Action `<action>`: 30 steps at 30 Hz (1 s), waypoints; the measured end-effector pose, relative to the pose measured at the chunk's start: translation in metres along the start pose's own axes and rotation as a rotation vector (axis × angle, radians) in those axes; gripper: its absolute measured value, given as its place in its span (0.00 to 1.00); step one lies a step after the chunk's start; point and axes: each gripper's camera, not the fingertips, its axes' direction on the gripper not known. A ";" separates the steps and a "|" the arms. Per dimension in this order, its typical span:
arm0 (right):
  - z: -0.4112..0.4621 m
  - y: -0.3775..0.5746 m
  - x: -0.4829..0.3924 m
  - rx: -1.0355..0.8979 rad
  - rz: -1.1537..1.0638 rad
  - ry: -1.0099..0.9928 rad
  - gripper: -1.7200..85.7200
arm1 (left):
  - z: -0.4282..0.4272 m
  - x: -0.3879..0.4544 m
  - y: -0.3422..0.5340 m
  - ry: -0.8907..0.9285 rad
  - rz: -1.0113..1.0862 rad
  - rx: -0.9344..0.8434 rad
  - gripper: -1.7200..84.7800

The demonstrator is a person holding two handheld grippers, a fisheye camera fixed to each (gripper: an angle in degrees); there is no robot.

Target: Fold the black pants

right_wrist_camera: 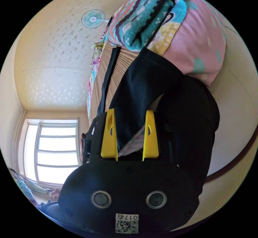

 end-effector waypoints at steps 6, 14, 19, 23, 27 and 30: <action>-0.001 0.003 -0.025 0.051 -0.115 0.013 0.08 | 0.013 -0.006 0.008 -0.272 -0.015 -0.059 0.06; 0.006 -0.006 -0.058 0.056 -0.194 0.049 0.05 | 0.072 -0.066 0.042 -0.151 -0.254 -0.134 0.21; -0.001 -0.015 -0.098 0.118 -0.269 0.057 0.04 | 0.071 -0.028 0.031 -0.097 -0.140 -0.071 0.09; -0.006 -0.038 -0.140 0.198 -0.358 0.061 0.04 | 0.066 0.027 0.004 -0.096 0.041 -0.109 0.08; 0.028 -0.124 -0.206 0.167 -0.394 0.088 0.04 | 0.096 0.096 -0.053 -0.109 0.217 -0.107 0.08; 0.090 -0.213 -0.263 0.073 -0.393 0.152 0.05 | 0.155 0.125 -0.099 -0.160 0.257 -0.129 0.08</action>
